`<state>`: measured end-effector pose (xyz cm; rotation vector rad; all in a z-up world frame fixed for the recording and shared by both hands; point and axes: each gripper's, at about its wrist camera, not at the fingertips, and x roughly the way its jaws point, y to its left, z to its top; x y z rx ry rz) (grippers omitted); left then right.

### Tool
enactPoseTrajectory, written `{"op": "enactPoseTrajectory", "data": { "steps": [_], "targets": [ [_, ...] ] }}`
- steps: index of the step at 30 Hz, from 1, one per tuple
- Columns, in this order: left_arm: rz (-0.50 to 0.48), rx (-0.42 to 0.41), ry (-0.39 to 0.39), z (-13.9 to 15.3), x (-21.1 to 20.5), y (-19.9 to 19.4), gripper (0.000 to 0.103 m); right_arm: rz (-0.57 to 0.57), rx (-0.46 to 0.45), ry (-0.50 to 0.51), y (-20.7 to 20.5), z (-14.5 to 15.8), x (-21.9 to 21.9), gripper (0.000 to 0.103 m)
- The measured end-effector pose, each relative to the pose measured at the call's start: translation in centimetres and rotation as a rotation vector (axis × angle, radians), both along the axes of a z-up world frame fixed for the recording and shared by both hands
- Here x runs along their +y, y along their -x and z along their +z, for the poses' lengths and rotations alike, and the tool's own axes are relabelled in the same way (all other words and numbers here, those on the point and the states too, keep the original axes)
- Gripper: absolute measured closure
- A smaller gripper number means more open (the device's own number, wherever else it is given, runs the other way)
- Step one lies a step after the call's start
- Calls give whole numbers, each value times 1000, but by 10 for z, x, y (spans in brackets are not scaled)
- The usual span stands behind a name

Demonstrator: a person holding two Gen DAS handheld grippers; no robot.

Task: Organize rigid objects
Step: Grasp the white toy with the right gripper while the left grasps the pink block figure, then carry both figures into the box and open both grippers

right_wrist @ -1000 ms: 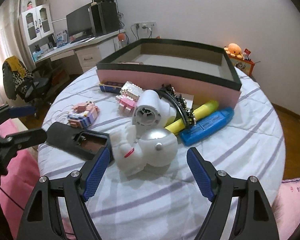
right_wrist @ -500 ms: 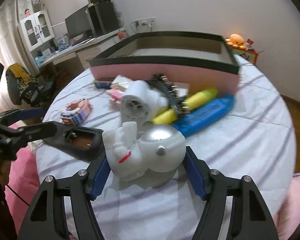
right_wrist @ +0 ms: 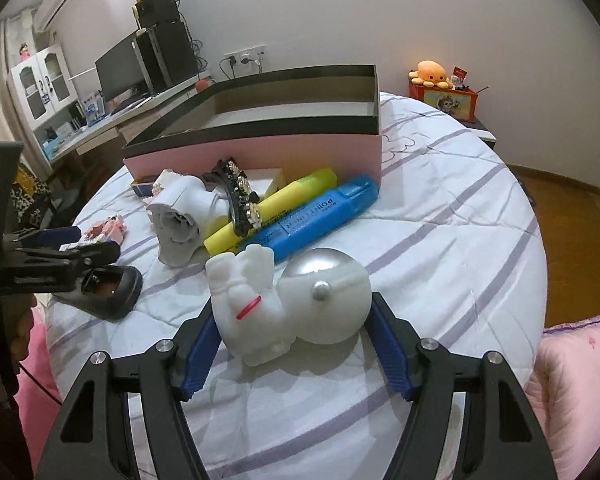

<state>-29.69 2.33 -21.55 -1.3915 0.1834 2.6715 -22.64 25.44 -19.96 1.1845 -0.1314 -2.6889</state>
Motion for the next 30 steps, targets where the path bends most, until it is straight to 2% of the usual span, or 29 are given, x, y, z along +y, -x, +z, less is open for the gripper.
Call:
{"op": "enactPoseTrajectory", "data": {
  "steps": [1,2,7,19,30],
  "targets": [
    [-7,-3,-20,-1,-1,0,16,1,0,2,1,0,0,33],
    [-22,-17,-55,-3,-2,1,21,3,-1,4,2,-1,0,33],
    [-33,5,-63,-3,-3,4,43,-4,10,-55,2,-6,-7,33],
    [-41,18,-94,8,-9,-1,44,-1,28,-35,0,-1,0,36],
    [-95,91,-113,46,-6,-11,44,15,87,-29,-4,28,-2,36]
  ]
}}
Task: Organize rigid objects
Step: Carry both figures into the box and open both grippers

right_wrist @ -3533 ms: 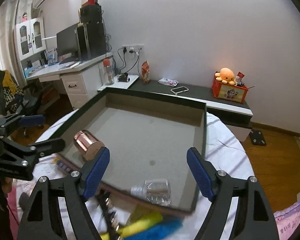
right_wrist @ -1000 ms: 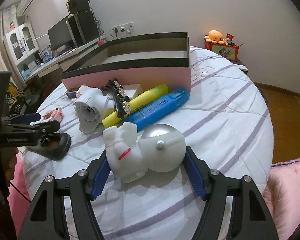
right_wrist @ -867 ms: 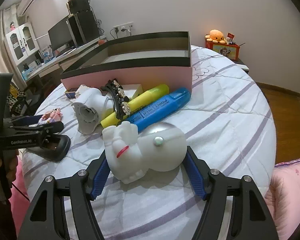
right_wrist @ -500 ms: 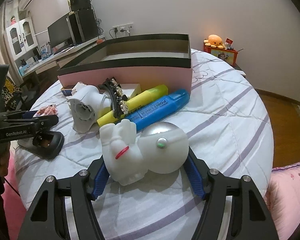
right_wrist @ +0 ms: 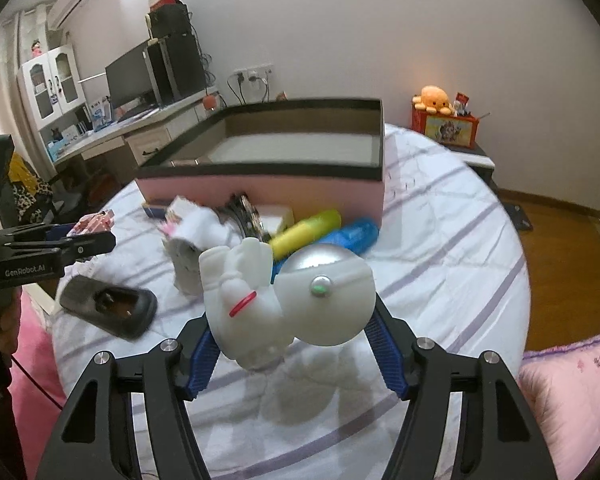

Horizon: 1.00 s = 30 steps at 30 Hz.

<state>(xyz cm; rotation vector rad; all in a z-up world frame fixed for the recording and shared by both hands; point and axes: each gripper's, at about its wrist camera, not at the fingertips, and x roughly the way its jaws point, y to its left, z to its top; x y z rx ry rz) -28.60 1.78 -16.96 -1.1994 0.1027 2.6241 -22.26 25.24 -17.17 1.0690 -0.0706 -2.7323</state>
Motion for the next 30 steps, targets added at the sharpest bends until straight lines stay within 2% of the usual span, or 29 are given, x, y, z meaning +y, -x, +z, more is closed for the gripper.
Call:
{"op": "enactPoseTrajectory", "data": {
  "steps": [9,16,22,30],
  "targets": [
    [-52,99,11,48,17,14,44,63,97,-10,20,51,-7,36],
    [-96,104,12,67,36,56,44,117,100,-44,54,61,-16,36],
    [-120,62,26,63,54,109,44,136,59,-65,104,60,-15,35],
    [-111,-34,47,30,65,170,43,152,-20,-76,171,39,-18,35]
  ]
}}
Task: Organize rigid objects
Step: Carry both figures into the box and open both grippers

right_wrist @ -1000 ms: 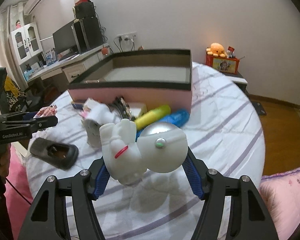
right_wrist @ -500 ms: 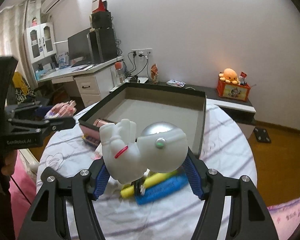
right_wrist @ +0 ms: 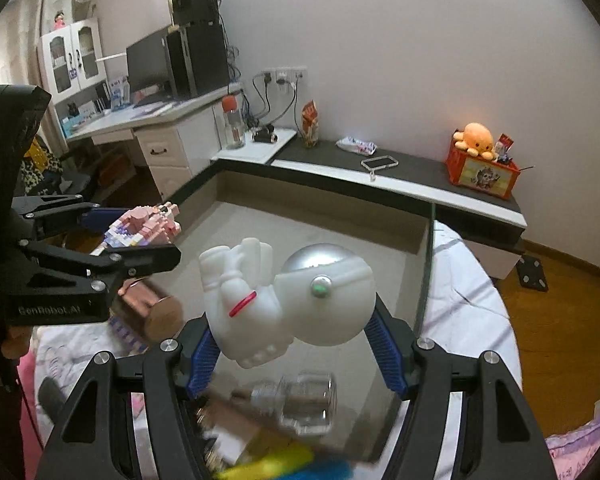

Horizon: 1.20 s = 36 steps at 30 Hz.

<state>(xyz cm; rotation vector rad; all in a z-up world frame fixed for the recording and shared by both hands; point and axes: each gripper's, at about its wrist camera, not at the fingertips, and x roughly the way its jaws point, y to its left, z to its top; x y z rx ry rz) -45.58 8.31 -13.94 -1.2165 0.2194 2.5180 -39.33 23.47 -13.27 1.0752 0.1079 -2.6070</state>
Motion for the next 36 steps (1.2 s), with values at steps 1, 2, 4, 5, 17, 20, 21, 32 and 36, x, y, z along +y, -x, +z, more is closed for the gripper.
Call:
{"op": "enactPoseTrajectory", "data": {
  "steps": [1,2,4,5,17,20,21,32,36],
  "targets": [
    [1,-7,1,-3,0,6,43,5,-11,-2,6,-3,-1,35],
    [2,-12,4,-6,1,11,43,7,-19,-4,12,-5,-3,35],
    [10,-29,9,-12,-1,20,43,13,-41,-11,23,-10,-7,35],
    [18,-36,10,-16,-2,25,43,20,-53,-13,29,-12,-9,35],
    [70,-51,19,-36,-12,36,18,44,-124,-45,54,-29,-14,34],
    [86,-37,24,-31,-17,31,12,29,-123,-50,53,-29,-14,23],
    [88,-29,21,-29,-19,28,9,24,-113,-44,52,-28,-13,21],
    [145,100,-29,13,-49,-39,0,-17,-11,33,7,9,-3,18],
    [175,120,-57,22,-58,-70,0,-20,39,21,-20,22,-8,8]
  ]
}}
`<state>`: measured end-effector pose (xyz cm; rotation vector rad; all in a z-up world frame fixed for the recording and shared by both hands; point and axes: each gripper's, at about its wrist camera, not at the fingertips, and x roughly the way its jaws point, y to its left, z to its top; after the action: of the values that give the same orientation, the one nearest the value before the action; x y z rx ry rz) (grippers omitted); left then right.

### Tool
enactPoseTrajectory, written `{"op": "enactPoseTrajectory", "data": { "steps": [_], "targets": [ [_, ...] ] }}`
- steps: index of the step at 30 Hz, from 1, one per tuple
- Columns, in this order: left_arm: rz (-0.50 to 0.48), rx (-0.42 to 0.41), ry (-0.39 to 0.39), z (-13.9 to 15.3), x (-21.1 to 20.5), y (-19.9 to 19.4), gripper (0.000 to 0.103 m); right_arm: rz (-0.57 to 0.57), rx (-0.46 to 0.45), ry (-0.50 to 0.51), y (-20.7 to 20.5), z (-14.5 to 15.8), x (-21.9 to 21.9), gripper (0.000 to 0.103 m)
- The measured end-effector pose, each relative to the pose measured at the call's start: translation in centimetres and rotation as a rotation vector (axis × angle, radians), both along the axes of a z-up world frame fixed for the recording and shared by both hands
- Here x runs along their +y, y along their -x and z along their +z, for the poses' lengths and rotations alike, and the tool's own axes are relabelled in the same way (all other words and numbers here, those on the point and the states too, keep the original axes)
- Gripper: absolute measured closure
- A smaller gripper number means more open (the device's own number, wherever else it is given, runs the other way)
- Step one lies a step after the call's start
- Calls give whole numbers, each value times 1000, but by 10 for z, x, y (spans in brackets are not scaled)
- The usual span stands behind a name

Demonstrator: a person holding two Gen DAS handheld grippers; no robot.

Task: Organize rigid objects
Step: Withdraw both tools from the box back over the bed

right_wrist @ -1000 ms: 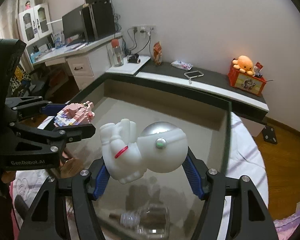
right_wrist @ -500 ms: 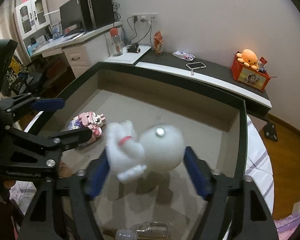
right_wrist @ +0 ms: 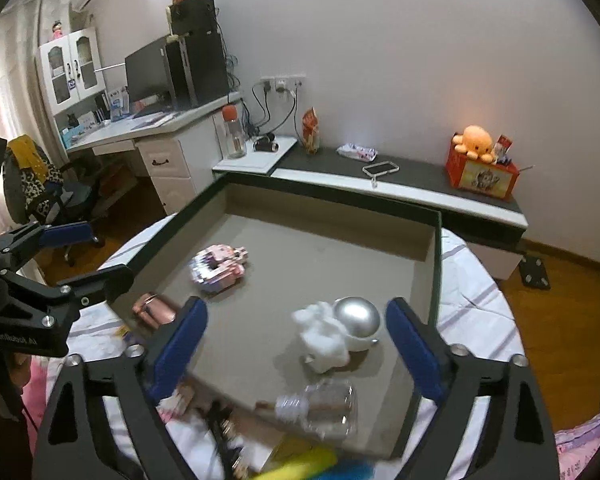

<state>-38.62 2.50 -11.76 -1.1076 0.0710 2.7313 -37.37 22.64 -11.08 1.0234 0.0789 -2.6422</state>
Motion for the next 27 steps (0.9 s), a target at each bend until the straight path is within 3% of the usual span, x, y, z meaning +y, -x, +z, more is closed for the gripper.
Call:
{"op": "enactPoseTrajectory", "data": {
  "steps": [2,9,15,27],
  "targets": [
    [10,11,8,1,-3,-15,0,6,28,-20,-18,6,-4,0],
    [-1,47,52,2,-5,-72,0,-42,125,-55,-77,20,-4,0],
    [-17,75,5,5,-10,-118,0,-87,162,-11,-128,26,9,0],
    [-14,23,34,-14,-26,-164,0,-139,99,34,-177,9,24,0]
  ]
}}
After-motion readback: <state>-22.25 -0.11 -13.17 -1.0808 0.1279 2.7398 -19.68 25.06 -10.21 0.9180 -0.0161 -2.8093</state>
